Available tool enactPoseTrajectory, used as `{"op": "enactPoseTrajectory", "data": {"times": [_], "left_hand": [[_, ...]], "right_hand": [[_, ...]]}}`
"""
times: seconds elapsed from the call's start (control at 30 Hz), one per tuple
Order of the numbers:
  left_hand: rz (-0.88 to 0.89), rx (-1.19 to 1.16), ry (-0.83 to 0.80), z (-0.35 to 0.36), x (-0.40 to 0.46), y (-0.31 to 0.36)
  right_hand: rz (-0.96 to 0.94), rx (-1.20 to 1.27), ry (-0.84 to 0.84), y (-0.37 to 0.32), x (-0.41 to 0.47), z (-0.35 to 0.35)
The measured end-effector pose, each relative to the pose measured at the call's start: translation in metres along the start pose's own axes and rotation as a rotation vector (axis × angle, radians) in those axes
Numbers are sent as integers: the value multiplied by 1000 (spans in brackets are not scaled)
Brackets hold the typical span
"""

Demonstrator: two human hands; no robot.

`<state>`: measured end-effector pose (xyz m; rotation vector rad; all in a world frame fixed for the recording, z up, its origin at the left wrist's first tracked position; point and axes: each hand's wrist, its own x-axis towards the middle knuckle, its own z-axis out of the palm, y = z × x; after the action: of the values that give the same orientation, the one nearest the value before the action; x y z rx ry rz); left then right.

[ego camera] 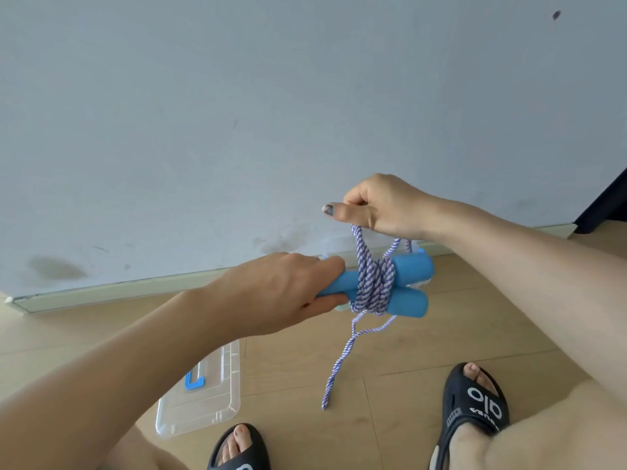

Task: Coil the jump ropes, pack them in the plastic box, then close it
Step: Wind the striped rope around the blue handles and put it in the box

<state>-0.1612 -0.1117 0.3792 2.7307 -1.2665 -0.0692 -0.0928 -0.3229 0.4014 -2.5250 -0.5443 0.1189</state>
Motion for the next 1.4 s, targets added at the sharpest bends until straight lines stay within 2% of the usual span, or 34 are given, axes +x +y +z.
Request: {"op": "enactPoseTrajectory", "data": {"times": [0.13, 0.3, 0.4, 0.53, 0.67, 0.83, 0.9, 1.0, 1.2, 1.3, 1.4], "left_hand": [[-6, -48, -133, 3, -1, 8], [-32, -78, -225, 9, 2, -1], [-42, -94, -220, 13, 4, -3], [-7, -168, -234, 20, 3, 6], [14, -344, -125, 11, 0, 10], [-50, -501, -22, 6, -12, 5], [-156, -608, 70, 4, -12, 2], [-301, -716, 184, -2, -10, -7], [-459, -926, 155, -1, -9, -38], [-579, -744, 177, 2, -8, -58], [-625, -409, 101, 14, -7, -64]], "right_hand": [[-82, -6, 0, -12, 2, 2], [-77, -25, 81, -5, 2, -1], [-105, -41, 136, -8, 2, -1], [-142, -56, 122, -19, 3, 8], [-41, -74, 69, -5, 3, 11], [219, 18, -178, 0, -8, 36], [324, 105, -192, 2, -22, 32], [384, 212, -197, 7, -33, 41], [419, 325, -118, -6, -28, 76], [387, 404, -52, -20, -38, 70], [262, 182, -66, -43, -46, 66]]}}
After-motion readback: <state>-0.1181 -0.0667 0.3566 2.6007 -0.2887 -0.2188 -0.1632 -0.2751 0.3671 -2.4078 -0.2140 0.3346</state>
